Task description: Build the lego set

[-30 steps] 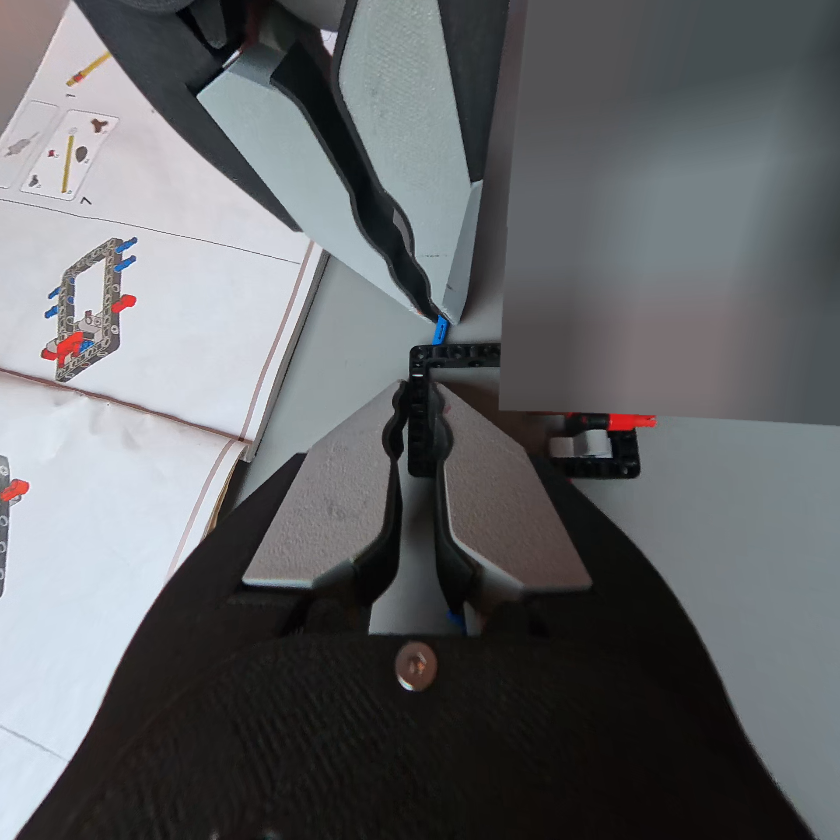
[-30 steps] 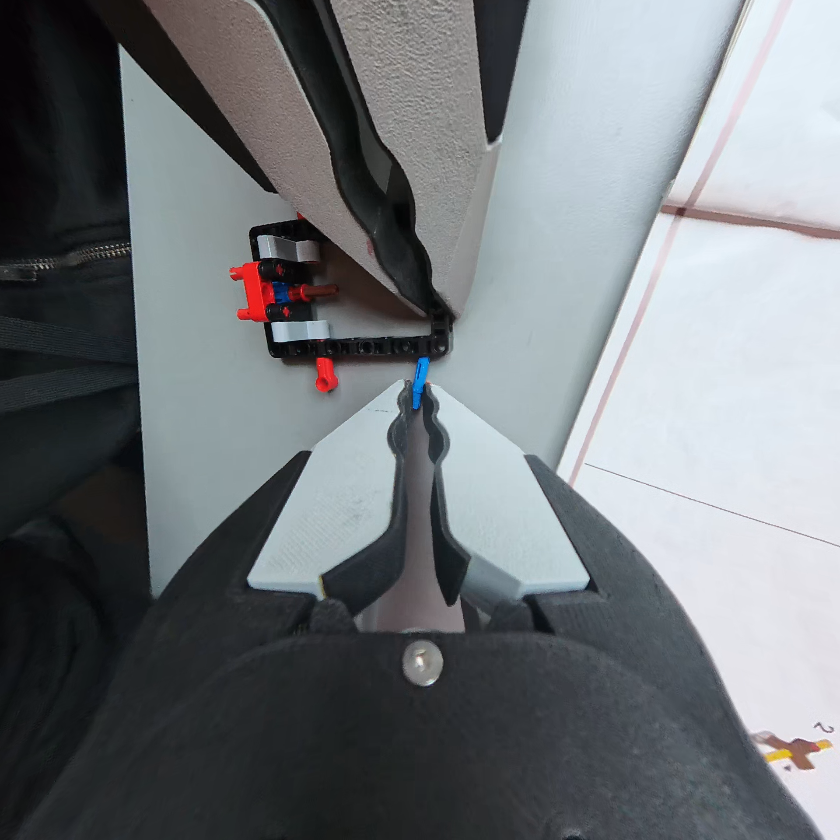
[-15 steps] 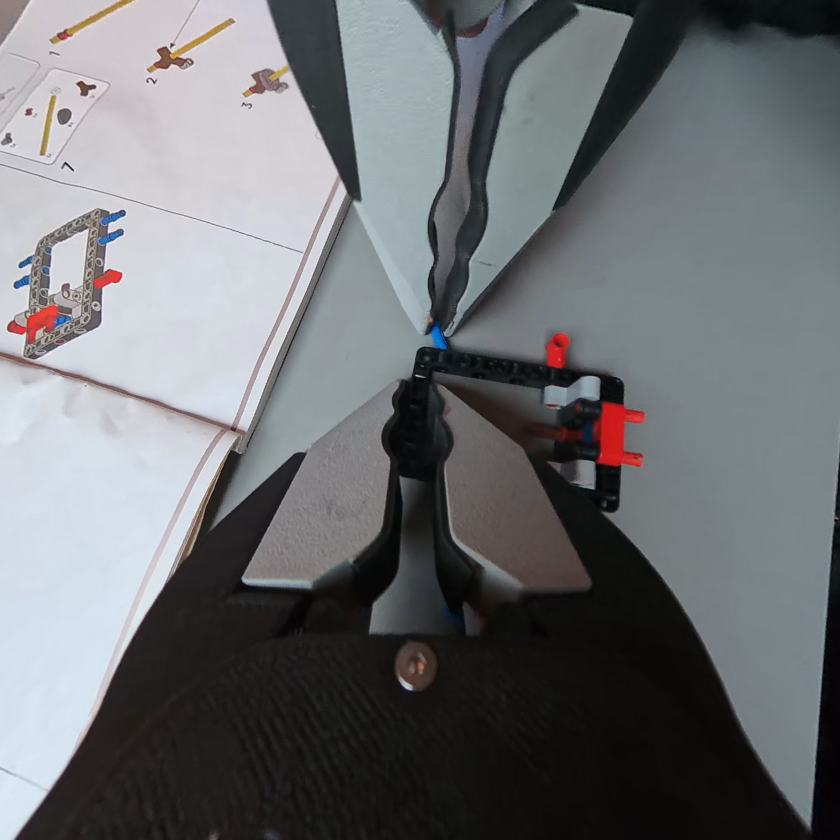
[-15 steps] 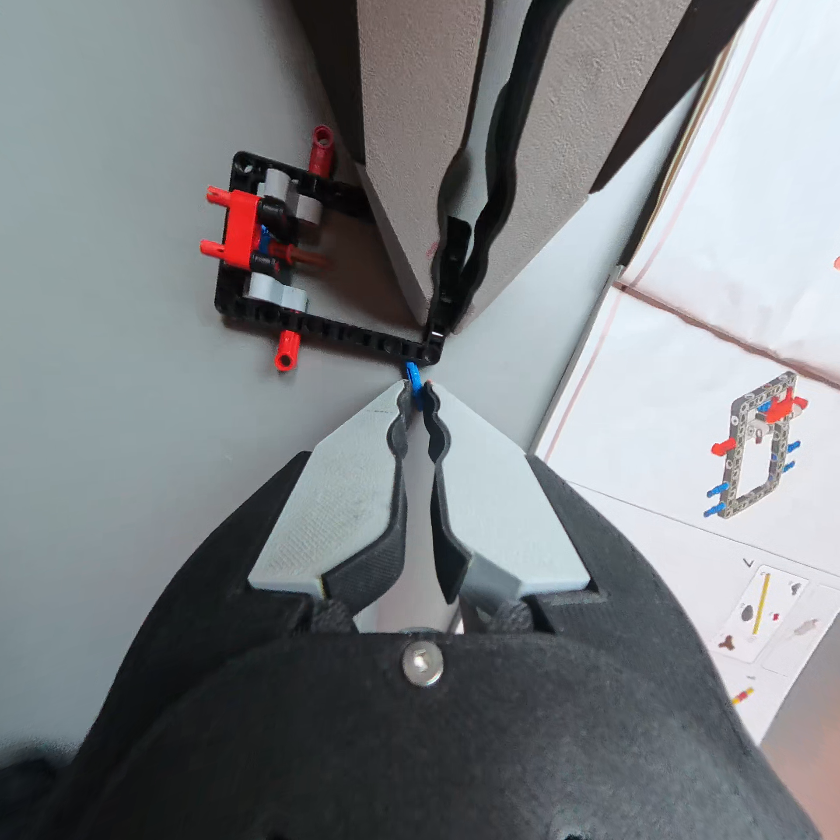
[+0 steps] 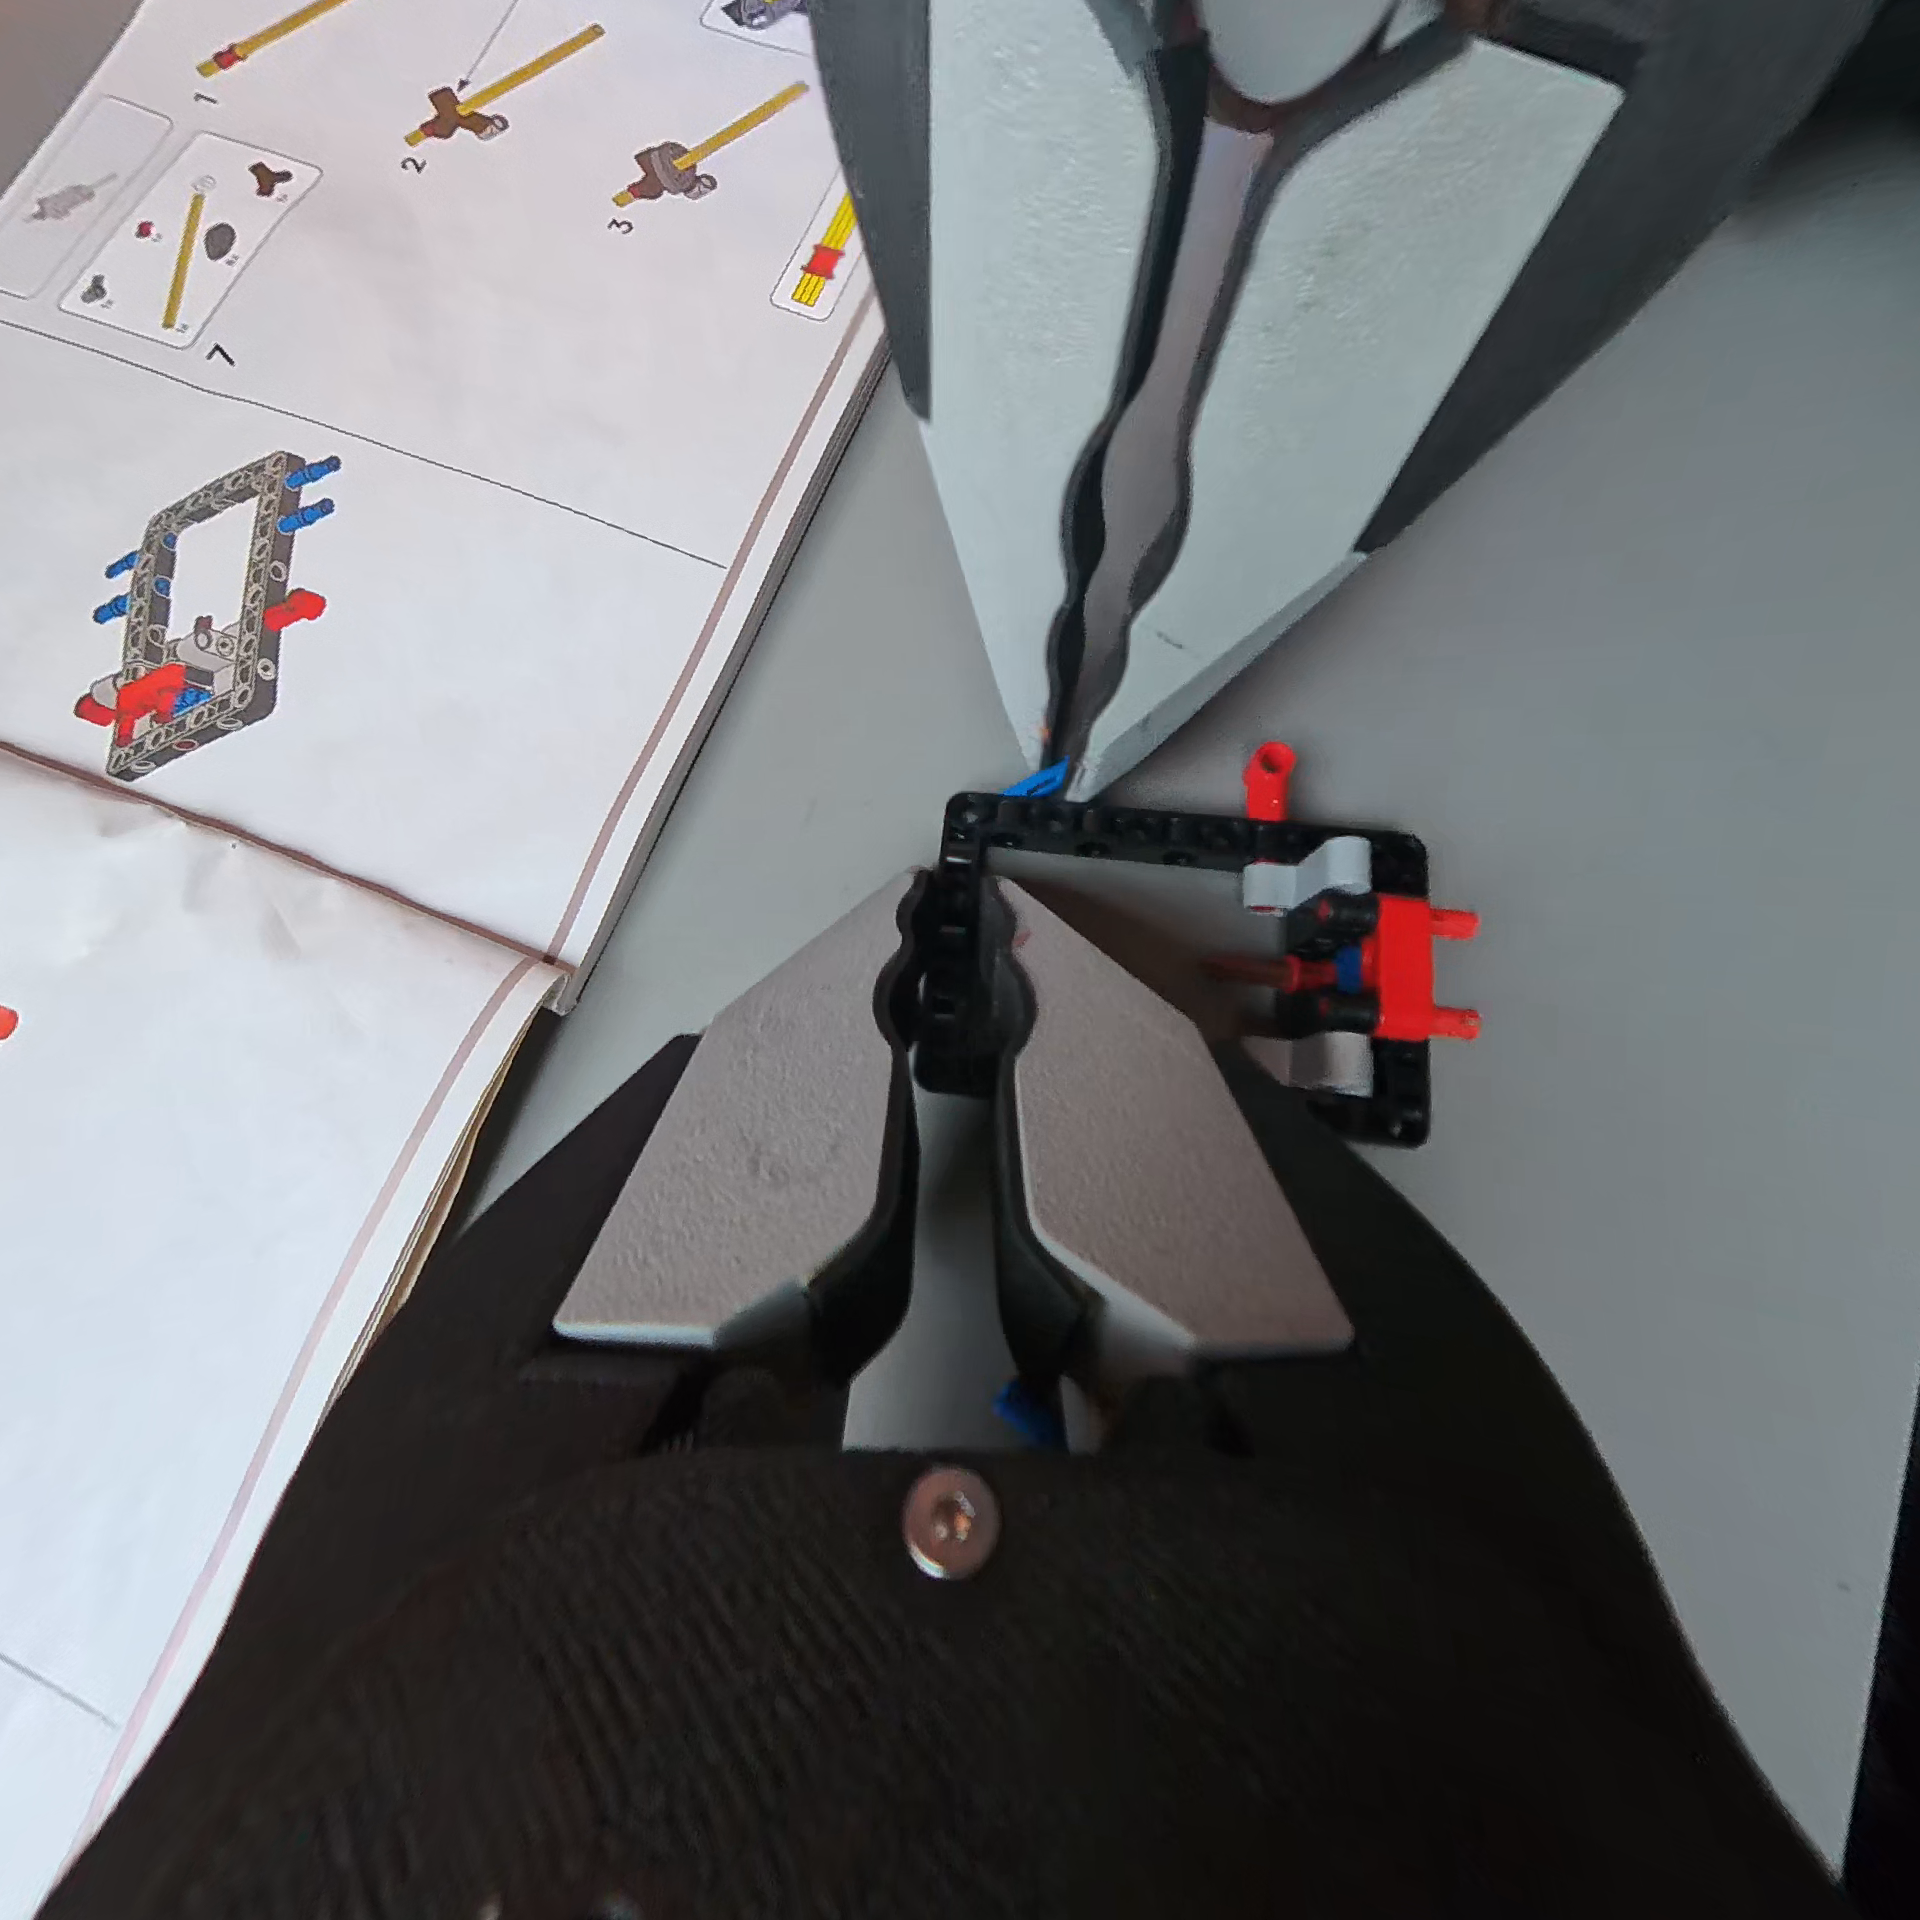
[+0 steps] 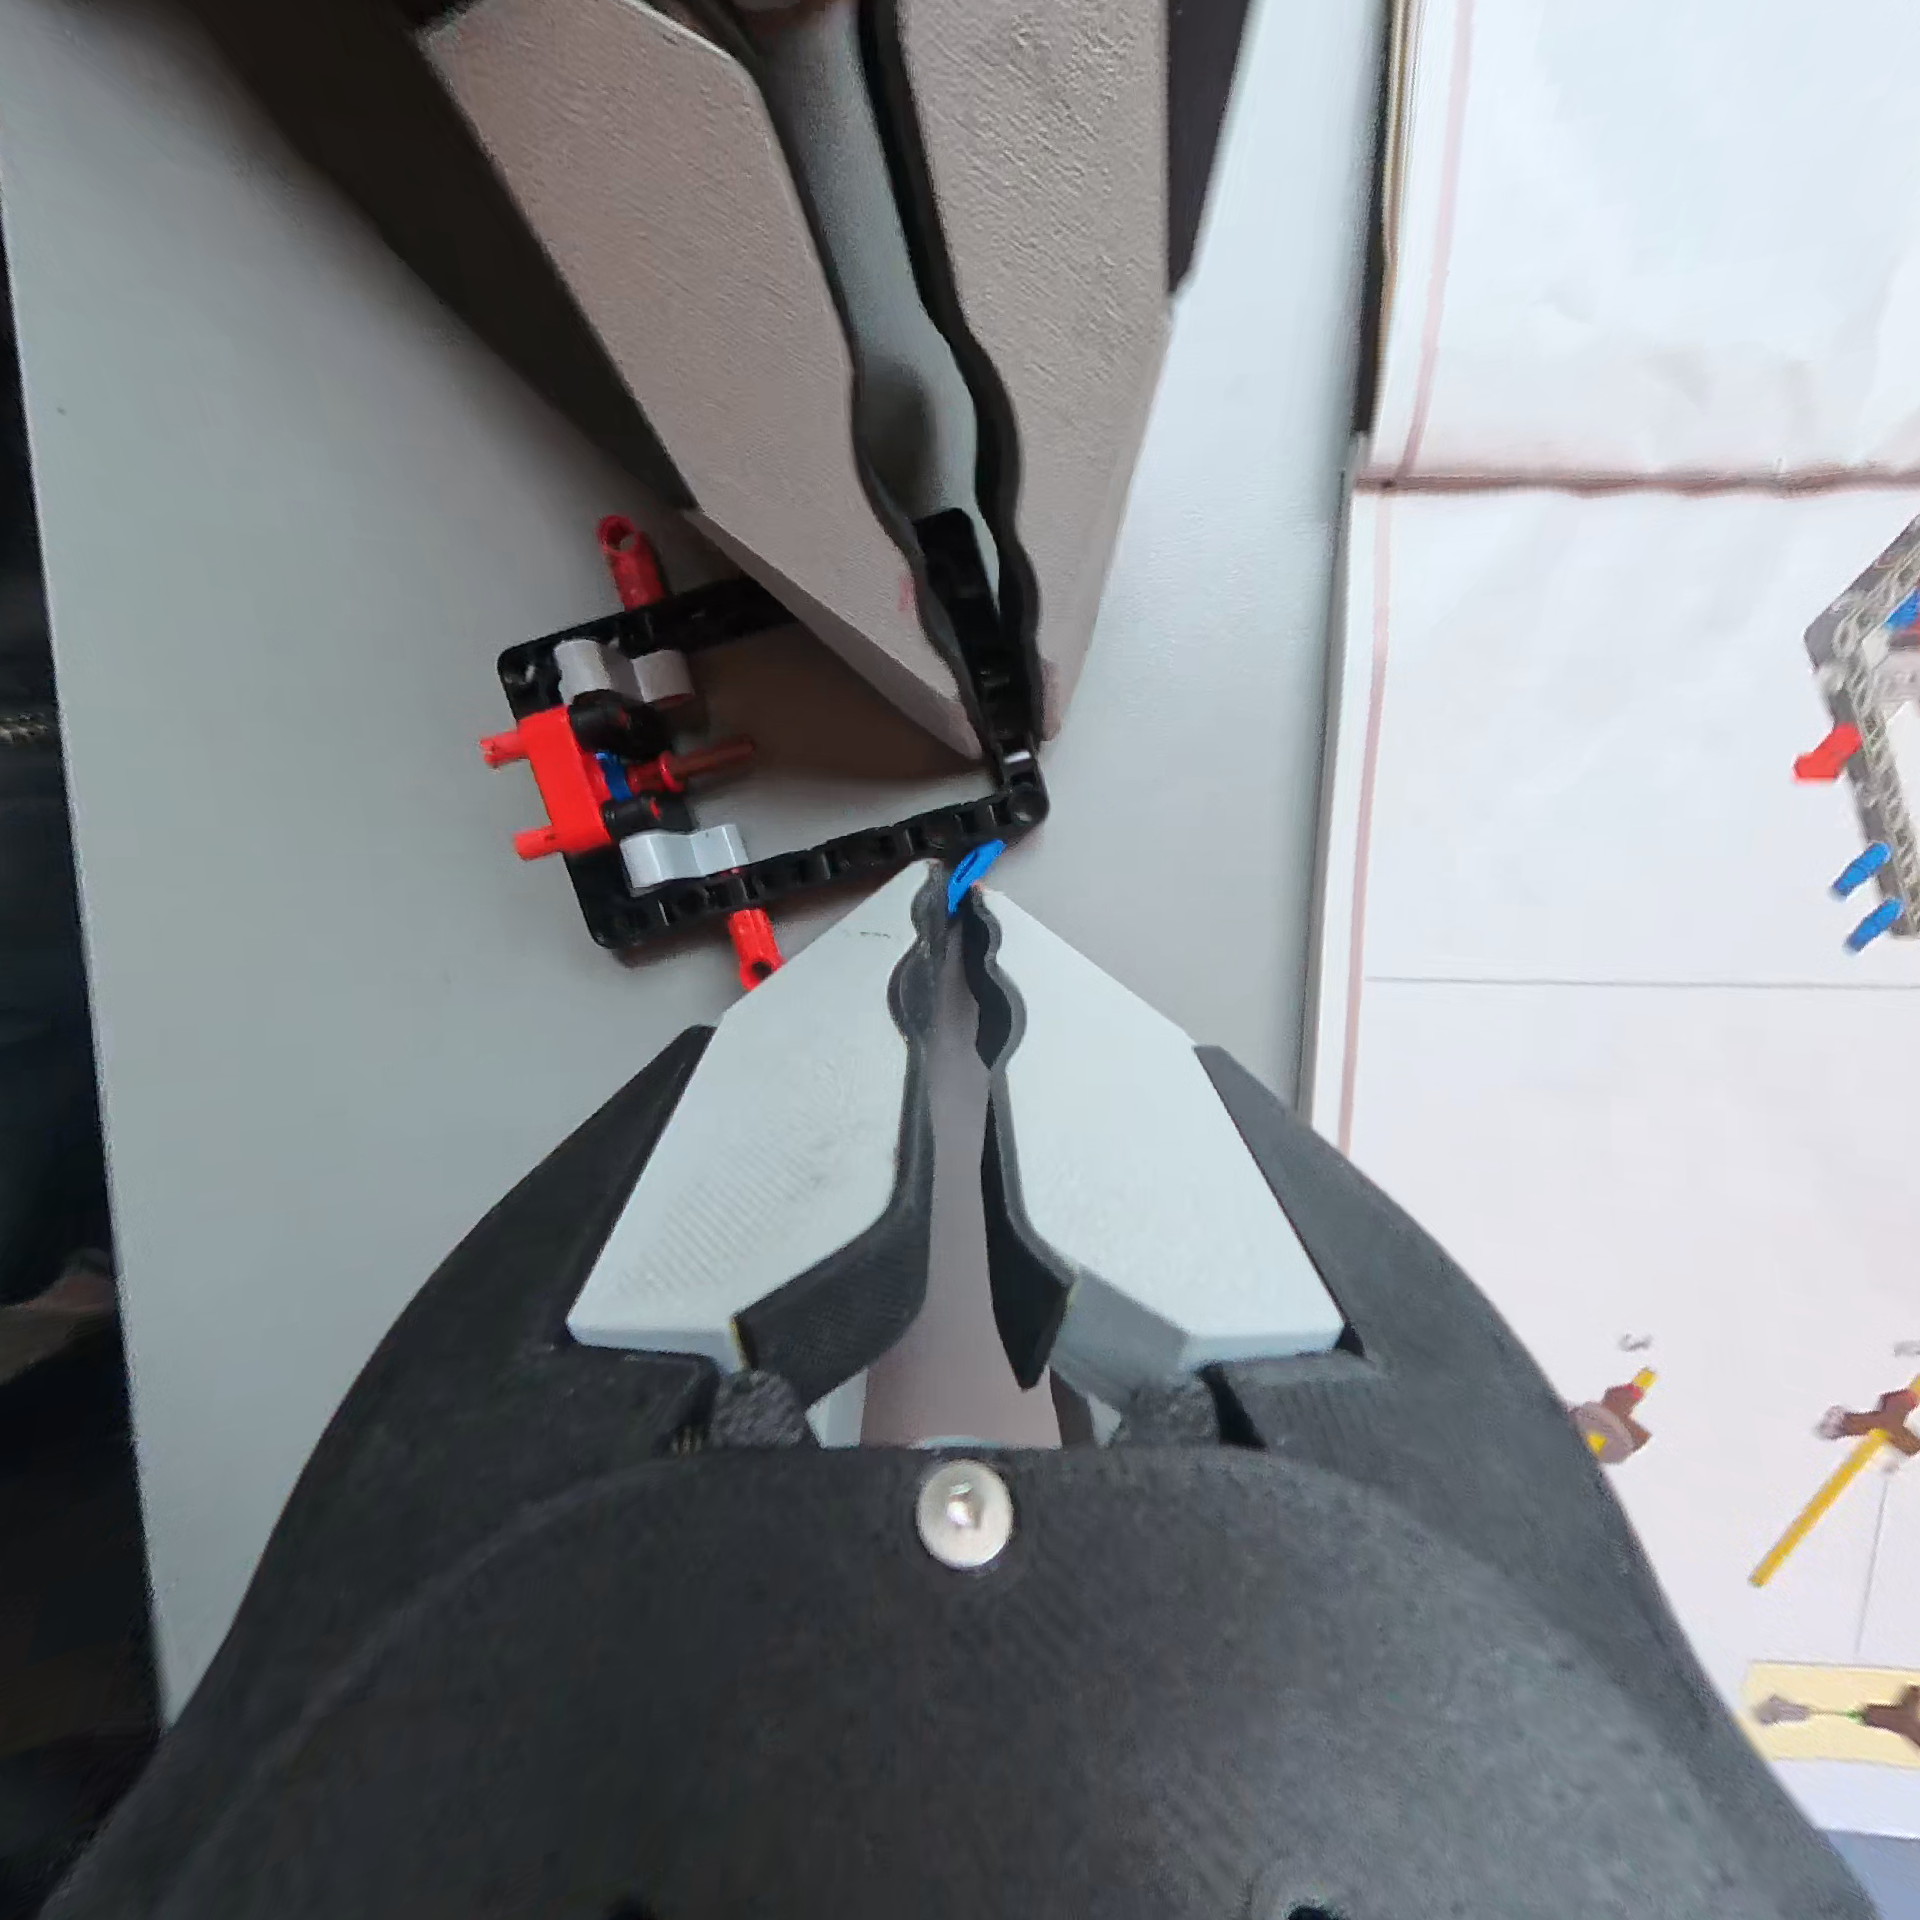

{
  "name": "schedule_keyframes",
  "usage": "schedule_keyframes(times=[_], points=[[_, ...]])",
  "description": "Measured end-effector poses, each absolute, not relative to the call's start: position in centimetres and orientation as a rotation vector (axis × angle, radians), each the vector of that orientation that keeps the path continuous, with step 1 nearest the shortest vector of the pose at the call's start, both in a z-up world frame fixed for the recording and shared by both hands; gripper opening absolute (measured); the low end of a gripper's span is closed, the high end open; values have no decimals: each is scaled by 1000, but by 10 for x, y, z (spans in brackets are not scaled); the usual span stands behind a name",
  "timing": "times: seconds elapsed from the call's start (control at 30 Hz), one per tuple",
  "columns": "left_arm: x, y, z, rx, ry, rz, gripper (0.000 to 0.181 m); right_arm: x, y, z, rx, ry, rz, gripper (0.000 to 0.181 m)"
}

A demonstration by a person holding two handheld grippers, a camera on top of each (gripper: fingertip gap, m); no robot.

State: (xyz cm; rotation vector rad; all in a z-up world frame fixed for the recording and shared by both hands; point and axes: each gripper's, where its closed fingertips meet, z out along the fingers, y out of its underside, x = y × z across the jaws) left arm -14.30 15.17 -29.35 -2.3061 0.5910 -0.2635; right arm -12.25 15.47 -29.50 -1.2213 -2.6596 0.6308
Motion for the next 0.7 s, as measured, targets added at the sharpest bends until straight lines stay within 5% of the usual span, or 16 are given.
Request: schedule_keyframes(times=[0.3,0.7], points=[[-142,151,-293,-2262,662,-312,6,-128,162,-295,-674,-2607,615,1],[-141,153,-293,-2255,673,-315,6,-127,173,-294,-930,-2467,753,1]])
